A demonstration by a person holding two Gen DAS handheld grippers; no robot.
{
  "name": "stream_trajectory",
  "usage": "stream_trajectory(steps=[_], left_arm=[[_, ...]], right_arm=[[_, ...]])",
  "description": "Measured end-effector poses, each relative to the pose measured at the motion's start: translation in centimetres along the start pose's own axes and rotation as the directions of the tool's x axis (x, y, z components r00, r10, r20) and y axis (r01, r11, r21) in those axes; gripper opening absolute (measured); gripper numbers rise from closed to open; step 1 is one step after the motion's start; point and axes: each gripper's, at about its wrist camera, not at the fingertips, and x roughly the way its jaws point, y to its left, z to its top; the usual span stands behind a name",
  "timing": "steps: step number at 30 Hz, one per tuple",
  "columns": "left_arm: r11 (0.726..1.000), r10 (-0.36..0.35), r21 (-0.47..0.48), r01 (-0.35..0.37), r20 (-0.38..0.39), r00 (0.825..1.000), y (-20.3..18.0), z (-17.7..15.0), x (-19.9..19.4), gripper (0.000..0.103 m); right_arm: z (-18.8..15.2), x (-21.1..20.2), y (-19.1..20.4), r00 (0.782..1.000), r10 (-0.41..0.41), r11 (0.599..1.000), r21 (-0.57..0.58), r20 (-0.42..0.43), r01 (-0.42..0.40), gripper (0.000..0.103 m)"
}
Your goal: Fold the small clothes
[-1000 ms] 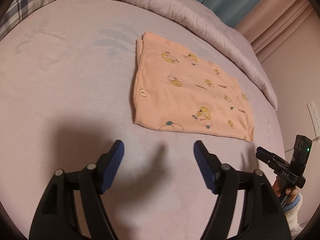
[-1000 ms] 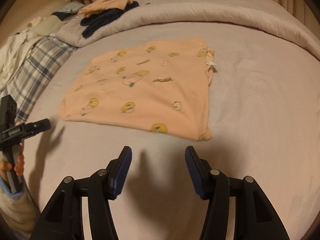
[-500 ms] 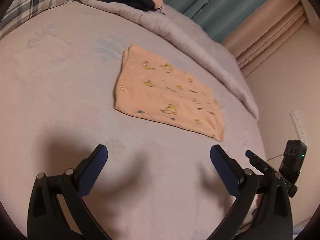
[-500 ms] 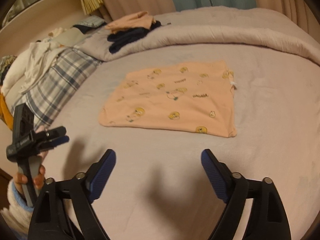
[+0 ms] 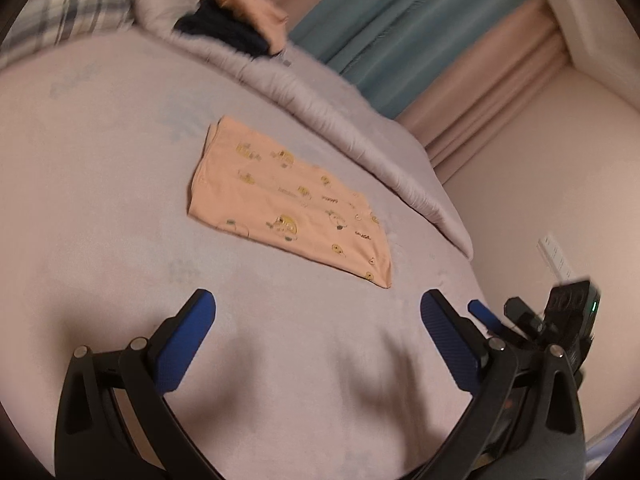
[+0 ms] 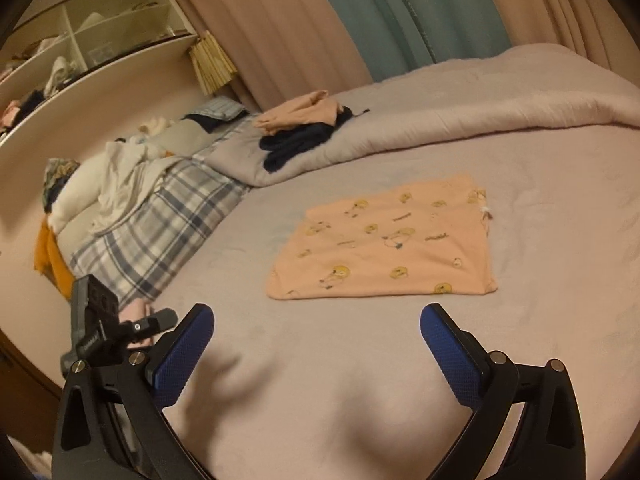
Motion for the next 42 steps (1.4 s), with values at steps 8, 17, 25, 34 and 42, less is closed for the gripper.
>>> stream_trajectory(steps=[8, 17, 25, 34, 42], left_arm=[[0.998, -0.056, -0.007, 0.056, -0.009, 0.998, 0.8, 0.1, -0.2, 0.103], [0.971, -0.029, -0.237, 0.017, -0.047, 0.998, 5.9, 2.2, 1.9, 0.103], [0.952, 0.001, -0.303, -0.035, -0.11, 0.994, 8.1, 3.7, 4.6, 0.103], [0.962, 0.019, -0.265, -0.065, -0.172, 0.985, 9.1, 5.0, 7.8, 0.103], [0.956, -0.012, -0.286, -0.061, -0.247, 0.969, 9.7, 4.5, 10.5, 0.103]], right_arm=[[-1.0, 1.3, 1.0, 0.997, -0.062, 0.996, -0.062, -0.043, 0.059, 0.102], [-0.2, 2.9, 0.6, 0.991, -0.126, 0.99, -0.068, -0.055, 0.122, 0.102], [0.5, 5.0, -0.9, 0.986, -0.138, 0.99, -0.045, -0.096, 0.134, 0.102], [0.4, 6.9, -2.0, 0.984, -0.11, 0.994, -0.026, -0.143, 0.107, 0.102], [0.1, 7.6, -3.7, 0.975, -0.109, 0.993, 0.026, -0.191, 0.116, 0.102]])
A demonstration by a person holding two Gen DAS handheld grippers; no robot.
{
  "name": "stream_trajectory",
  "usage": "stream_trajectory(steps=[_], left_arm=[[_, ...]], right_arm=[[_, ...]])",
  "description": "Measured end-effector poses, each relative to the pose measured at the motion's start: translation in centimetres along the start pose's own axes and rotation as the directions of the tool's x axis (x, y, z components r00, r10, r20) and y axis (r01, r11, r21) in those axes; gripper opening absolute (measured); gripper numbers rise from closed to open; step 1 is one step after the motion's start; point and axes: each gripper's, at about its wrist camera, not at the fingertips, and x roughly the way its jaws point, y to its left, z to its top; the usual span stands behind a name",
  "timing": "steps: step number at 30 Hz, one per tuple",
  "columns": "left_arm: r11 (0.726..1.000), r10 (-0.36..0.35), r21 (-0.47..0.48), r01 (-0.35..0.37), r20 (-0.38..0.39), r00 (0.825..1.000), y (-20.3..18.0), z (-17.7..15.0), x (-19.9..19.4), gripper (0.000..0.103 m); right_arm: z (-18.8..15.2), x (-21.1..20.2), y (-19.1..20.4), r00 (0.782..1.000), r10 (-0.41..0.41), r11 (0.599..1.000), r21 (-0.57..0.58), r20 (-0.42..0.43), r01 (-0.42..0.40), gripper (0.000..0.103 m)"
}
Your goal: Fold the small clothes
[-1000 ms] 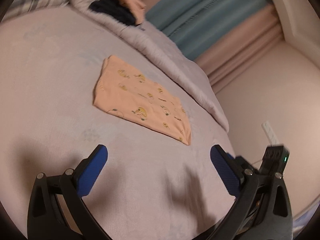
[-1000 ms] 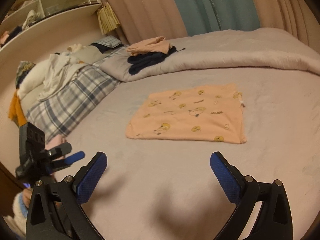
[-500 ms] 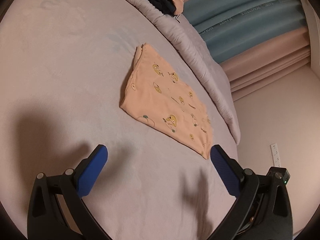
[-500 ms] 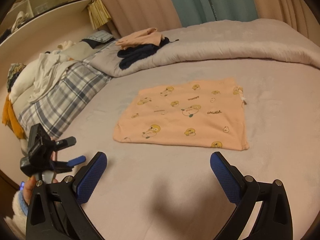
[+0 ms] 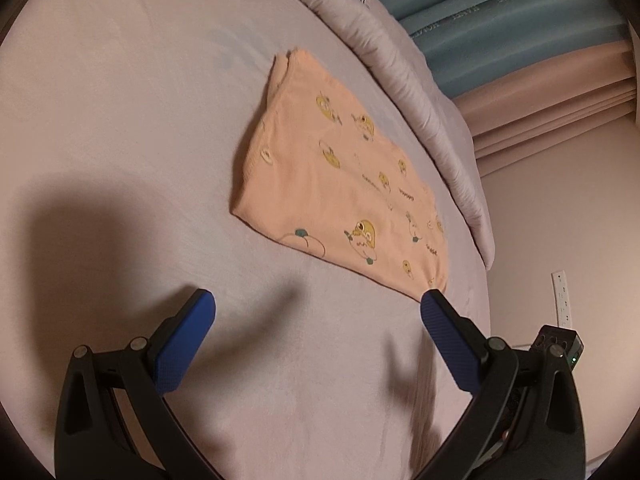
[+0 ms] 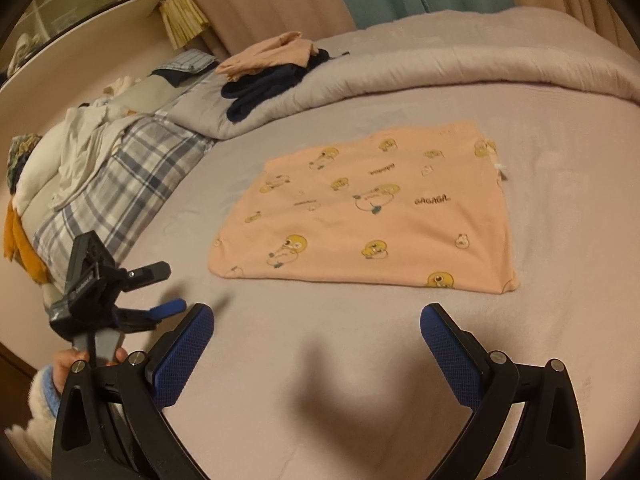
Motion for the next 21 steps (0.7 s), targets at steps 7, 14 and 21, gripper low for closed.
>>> stream_trajectory(steps=[7, 14, 21], left_arm=[[0.999, -0.017, -0.031, 0.015, -0.043, 0.999, 0.3, 0.7, 1.5, 0.103], [0.992, -0.065, -0.112, 0.058, -0.056, 0.996, 1.4, 2.5, 1.8, 0.103], [0.987, -0.088, -0.141, 0.083, -0.034, 0.996, 1.6, 5.0, 2.6, 0.102]], right_arm=[[0.1, 0.4, -0.8, 1.0, 0.009, 1.0, 0.021, -0.007, -0.009, 0.102], [0.1, 0.3, -1.8, 1.0, 0.008, 0.999, 0.053, 0.001, -0.008, 0.102], [0.0, 0.2, -3.0, 1.0, 0.013, 0.996, 0.088, 0.01, -0.014, 0.102]])
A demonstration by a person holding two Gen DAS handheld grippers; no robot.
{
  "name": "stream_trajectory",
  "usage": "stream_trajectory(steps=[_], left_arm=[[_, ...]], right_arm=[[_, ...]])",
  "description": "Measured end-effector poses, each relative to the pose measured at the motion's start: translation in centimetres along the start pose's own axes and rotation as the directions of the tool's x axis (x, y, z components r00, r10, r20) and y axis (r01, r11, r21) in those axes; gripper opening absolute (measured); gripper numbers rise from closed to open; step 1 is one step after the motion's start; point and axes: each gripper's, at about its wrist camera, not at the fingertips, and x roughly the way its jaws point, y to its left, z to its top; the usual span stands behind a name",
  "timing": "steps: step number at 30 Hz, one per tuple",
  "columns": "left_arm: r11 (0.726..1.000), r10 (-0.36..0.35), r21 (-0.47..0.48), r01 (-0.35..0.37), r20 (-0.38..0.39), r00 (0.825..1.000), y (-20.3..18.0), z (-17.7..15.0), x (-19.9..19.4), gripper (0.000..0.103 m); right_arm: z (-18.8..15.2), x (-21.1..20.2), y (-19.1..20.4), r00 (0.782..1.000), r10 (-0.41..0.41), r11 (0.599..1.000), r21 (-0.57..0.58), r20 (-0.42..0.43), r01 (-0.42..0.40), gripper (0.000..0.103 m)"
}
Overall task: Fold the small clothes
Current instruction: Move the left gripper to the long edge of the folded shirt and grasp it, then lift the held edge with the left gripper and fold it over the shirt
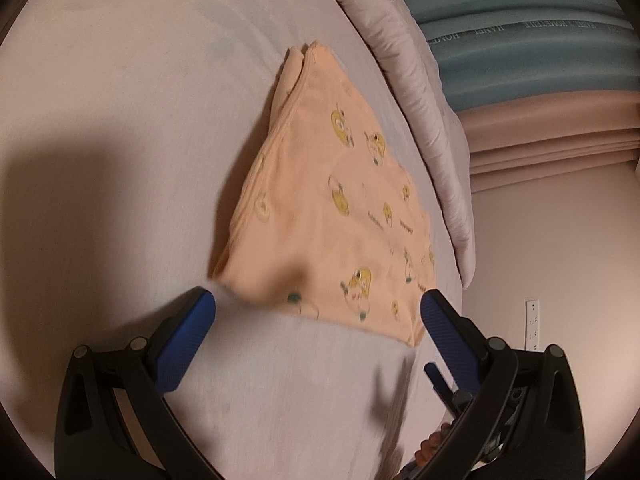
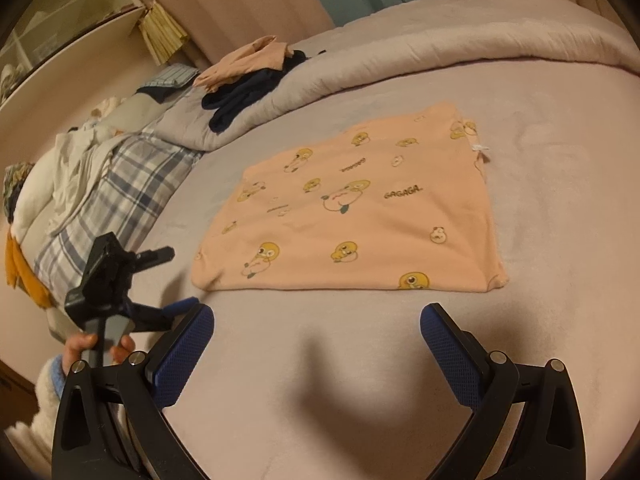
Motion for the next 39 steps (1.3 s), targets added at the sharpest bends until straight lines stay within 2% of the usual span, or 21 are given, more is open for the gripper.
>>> stream_trajectory(steps=[8, 12, 19, 25, 27, 29, 32, 34, 37, 39], left_arm=[[0.991, -0.125, -0.038, 0.125, 0.002, 0.992, 0.7, 3.1, 1.1, 0.102], [0.994, -0.105, -0.026, 0.105, 0.014, 0.994, 0.3, 5.0, 1.2, 0.102], [0.99, -0.135, 0.012, 0.137, -0.1, 0.986, -1.0, 7.6, 4.2, 0.102], [0.994, -0.089, 0.055, 0.096, -0.116, 0.989, -2.2, 8.9, 5.8, 0.099], [0.995, -0.058, 0.075, 0.067, -0.105, 0.993, -2.3, 8.7, 5.8, 0.091], [0.996, -0.011, 0.084, 0.019, -0.092, 0.996, -2.0, 8.6, 5.6, 0.058], [0.999, 0.028, 0.047, -0.024, -0.087, 0.996, -0.6, 8.8, 5.5, 0.029], [0.999, 0.032, 0.025, -0.03, -0.076, 0.997, 0.1, 9.0, 5.2, 0.022], [0.997, 0.065, 0.051, -0.061, -0.065, 0.996, -0.1, 8.9, 5.2, 0.02], [0.991, 0.111, 0.084, -0.106, -0.058, 0.992, -0.8, 8.7, 5.3, 0.019]], right_arm=[[0.0, 0.5, -0.2, 1.0, 0.004, 1.0, 0.002, -0.008, -0.004, 0.102], [-0.1, 0.8, 0.0, 1.0, -0.006, 1.0, -0.007, -0.014, 0.006, 0.102], [0.1, 1.4, 0.0, 1.0, -0.014, 1.0, -0.014, -0.023, 0.014, 0.102], [1.0, 2.5, 1.3, 0.999, -0.023, 0.997, -0.07, -0.028, 0.021, 0.102], [1.8, 3.0, 2.0, 0.999, -0.031, 0.994, -0.101, -0.018, 0.029, 0.102], [2.8, 3.7, 2.6, 0.999, -0.051, 0.99, -0.129, -0.003, 0.051, 0.102], [4.4, 5.6, 3.0, 0.996, -0.079, 0.989, -0.131, -0.031, 0.075, 0.102], [5.6, 7.3, 3.1, 0.994, -0.078, 0.991, -0.111, -0.073, 0.069, 0.102], [7.0, 9.0, 3.3, 0.995, -0.069, 0.994, -0.085, -0.077, 0.062, 0.101], [8.4, 10.6, 3.4, 0.994, -0.085, 0.994, -0.076, -0.073, 0.079, 0.091]])
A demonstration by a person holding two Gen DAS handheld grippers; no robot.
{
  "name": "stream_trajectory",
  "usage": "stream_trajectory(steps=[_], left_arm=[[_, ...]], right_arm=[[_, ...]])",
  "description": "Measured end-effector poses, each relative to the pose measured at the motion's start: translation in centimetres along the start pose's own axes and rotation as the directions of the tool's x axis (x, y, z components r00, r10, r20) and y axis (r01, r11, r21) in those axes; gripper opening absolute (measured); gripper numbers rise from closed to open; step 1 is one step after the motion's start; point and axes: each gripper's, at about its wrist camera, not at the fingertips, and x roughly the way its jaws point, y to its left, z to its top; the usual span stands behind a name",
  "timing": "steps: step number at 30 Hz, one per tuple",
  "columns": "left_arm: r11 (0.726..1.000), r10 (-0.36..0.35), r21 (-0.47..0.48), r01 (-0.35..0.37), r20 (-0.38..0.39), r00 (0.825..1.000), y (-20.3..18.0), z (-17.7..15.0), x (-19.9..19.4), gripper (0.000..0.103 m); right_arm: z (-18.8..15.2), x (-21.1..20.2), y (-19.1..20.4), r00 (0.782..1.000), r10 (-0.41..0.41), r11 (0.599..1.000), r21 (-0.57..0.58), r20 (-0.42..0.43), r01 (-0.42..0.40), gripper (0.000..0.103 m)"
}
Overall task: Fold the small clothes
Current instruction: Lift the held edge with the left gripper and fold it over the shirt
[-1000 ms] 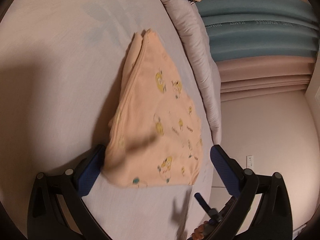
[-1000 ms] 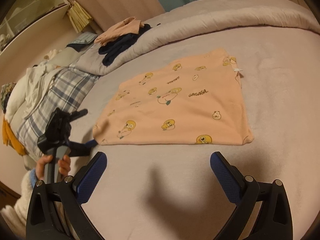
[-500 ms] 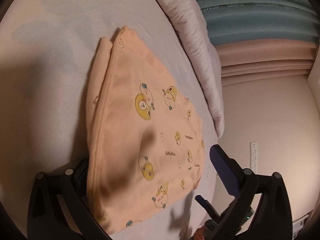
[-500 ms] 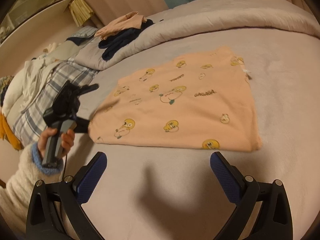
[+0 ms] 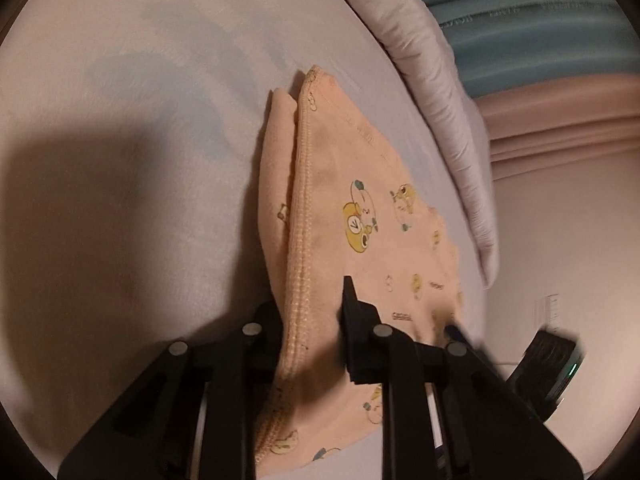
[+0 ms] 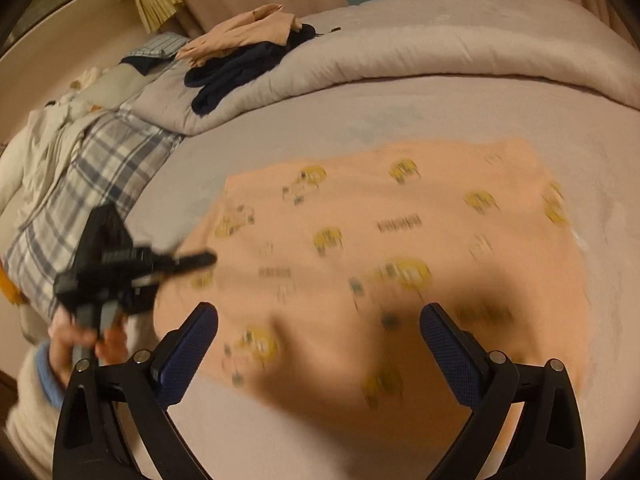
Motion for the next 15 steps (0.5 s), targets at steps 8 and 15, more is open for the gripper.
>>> stream_trajectory(steps=[8, 15], left_arm=[[0.991, 0.101, 0.079, -0.105, 0.058, 0.993, -2.1, -0.6, -0.2, 0.016], [0.986, 0.129, 0.099, -0.135, 0.065, 0.99, -2.9, -0.6, 0.0, 0.014]], right_arm=[[2.8, 5.9, 0.8, 0.993, -0.08, 0.997, -0.016, -0.082, 0.079, 0.055], [3.0, 6.4, 2.5, 0.975, -0.183, 0.972, -0.171, -0.128, 0.16, 0.051]])
